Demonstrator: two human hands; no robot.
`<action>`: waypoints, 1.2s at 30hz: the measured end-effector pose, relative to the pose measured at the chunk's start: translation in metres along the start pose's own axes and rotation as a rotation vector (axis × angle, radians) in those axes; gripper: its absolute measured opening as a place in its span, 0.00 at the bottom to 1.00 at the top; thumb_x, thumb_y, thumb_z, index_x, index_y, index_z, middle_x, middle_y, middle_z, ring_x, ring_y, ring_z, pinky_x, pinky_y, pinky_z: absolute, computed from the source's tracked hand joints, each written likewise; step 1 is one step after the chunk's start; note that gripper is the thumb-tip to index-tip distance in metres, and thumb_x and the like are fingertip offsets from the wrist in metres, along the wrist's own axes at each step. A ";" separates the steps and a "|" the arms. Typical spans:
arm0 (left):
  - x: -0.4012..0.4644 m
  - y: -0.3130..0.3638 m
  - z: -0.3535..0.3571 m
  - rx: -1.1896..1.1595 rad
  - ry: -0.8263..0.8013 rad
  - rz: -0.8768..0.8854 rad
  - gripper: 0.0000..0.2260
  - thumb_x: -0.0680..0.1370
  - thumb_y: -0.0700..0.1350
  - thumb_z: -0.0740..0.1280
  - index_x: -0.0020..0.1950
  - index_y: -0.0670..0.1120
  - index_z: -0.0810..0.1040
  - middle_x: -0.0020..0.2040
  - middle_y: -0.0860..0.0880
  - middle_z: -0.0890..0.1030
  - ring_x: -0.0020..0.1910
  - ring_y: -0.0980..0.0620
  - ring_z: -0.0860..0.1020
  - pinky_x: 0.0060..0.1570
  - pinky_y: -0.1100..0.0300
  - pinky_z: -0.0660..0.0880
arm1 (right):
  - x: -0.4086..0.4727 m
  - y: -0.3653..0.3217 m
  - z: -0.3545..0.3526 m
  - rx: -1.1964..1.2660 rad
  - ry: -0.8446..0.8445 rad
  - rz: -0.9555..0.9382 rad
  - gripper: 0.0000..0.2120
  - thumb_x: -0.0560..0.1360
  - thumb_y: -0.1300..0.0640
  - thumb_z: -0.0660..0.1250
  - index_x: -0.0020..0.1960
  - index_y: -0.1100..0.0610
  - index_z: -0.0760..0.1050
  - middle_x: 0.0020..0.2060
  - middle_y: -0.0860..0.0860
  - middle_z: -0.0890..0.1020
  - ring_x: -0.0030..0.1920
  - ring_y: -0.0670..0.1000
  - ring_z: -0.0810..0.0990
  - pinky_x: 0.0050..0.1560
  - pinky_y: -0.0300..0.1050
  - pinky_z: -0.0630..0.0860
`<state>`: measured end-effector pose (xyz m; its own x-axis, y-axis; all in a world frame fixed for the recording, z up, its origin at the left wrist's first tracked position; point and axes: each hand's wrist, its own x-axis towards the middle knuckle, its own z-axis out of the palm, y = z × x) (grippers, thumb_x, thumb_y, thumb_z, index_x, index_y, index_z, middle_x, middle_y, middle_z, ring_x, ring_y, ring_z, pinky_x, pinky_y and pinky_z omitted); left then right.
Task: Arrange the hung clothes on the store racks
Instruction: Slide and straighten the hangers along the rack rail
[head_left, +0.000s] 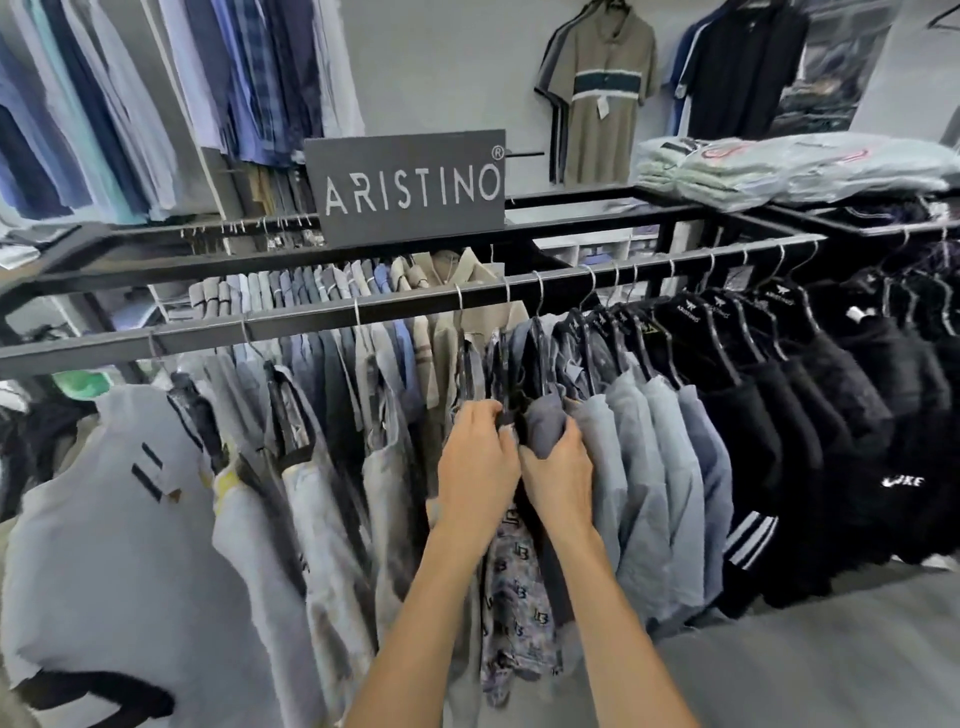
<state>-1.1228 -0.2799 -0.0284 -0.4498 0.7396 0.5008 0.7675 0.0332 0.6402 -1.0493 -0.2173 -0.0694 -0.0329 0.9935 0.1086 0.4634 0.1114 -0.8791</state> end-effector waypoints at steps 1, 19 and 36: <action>0.002 0.003 0.004 0.067 -0.001 -0.017 0.11 0.81 0.42 0.61 0.63 0.45 0.73 0.60 0.50 0.75 0.59 0.51 0.74 0.53 0.58 0.71 | 0.003 0.001 -0.001 -0.005 -0.015 0.005 0.34 0.72 0.45 0.72 0.72 0.57 0.65 0.65 0.56 0.76 0.64 0.59 0.76 0.58 0.55 0.77; 0.019 0.001 0.054 0.021 -0.251 -0.371 0.13 0.78 0.50 0.64 0.59 0.46 0.77 0.53 0.46 0.83 0.56 0.45 0.79 0.52 0.55 0.73 | 0.030 0.013 -0.027 0.020 -0.143 -0.099 0.16 0.76 0.62 0.62 0.63 0.58 0.73 0.56 0.57 0.81 0.58 0.59 0.79 0.51 0.48 0.75; 0.006 -0.009 0.066 -0.003 -0.141 -0.343 0.09 0.79 0.43 0.59 0.56 0.43 0.74 0.53 0.46 0.76 0.52 0.45 0.75 0.53 0.49 0.74 | 0.038 0.027 -0.008 0.033 -0.165 -0.132 0.16 0.75 0.64 0.60 0.63 0.58 0.72 0.56 0.56 0.79 0.57 0.58 0.77 0.53 0.48 0.75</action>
<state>-1.1021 -0.2312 -0.0696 -0.6131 0.7711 0.1718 0.5816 0.2934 0.7587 -1.0311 -0.1764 -0.0858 -0.2371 0.9601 0.1485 0.4163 0.2386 -0.8774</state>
